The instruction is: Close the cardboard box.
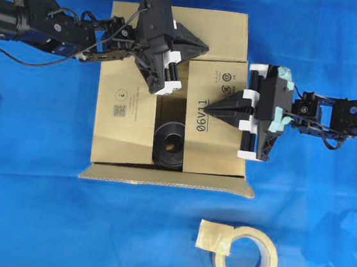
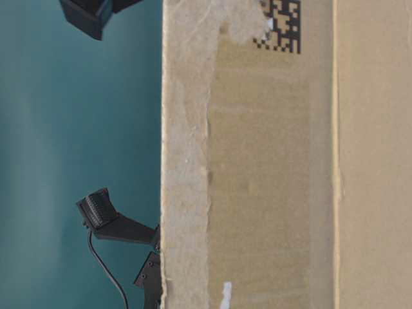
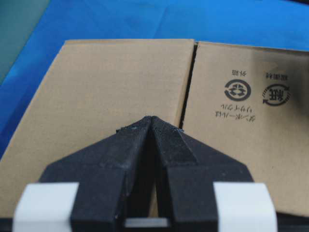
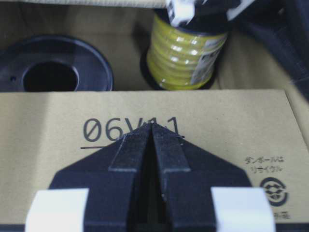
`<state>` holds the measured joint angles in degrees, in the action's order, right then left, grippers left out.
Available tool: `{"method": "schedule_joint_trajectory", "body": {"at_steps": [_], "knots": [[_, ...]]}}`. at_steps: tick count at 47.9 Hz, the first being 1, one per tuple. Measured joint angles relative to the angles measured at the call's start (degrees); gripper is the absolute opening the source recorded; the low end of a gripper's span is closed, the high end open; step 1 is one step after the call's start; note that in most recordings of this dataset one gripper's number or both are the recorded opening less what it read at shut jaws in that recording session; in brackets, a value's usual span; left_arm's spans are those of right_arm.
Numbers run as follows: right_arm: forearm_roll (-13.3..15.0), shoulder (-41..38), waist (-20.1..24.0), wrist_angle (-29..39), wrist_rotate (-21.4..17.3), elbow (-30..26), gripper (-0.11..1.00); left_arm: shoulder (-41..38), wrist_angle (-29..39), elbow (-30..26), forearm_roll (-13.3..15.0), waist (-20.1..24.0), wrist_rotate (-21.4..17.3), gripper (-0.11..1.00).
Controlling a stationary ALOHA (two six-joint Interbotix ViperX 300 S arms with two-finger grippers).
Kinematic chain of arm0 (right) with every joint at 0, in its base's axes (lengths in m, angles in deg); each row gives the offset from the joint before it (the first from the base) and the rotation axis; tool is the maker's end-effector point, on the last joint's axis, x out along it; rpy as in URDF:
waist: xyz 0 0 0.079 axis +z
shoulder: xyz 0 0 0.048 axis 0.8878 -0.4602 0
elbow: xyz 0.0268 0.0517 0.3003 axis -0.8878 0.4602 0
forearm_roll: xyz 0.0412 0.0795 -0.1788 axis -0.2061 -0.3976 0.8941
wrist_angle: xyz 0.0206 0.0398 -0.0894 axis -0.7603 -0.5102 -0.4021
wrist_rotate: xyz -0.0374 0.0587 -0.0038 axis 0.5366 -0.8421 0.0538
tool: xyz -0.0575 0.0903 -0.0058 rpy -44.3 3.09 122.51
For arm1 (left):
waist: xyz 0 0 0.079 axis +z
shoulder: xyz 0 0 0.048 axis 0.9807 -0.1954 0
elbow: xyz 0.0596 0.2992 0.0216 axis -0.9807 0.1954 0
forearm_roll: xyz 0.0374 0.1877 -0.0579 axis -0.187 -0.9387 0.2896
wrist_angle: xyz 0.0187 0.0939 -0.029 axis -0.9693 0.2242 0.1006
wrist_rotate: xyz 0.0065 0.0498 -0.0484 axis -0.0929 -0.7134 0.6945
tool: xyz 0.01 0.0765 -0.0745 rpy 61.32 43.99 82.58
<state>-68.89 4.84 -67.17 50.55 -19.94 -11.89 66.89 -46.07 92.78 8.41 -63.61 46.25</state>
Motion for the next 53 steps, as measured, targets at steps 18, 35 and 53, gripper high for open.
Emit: {"method": "schedule_joint_trajectory", "body": {"at_steps": [18, 35, 53], "knots": [[0.0, 13.2, 1.2, 7.6, -0.5, 0.0, 0.01, 0.0, -1.1, 0.0, -0.1, -1.0, -0.2, 0.02], [0.0, 22.9, 14.6, 7.5, -0.5, 0.8, 0.01, 0.0, -1.2, 0.4, 0.0, -1.1, -0.6, 0.02], [-0.1, 17.2, 26.6, 5.6, -0.9, 0.9, 0.01, 0.0, -1.2, 0.4, 0.0, -1.1, -0.8, 0.02]]}}
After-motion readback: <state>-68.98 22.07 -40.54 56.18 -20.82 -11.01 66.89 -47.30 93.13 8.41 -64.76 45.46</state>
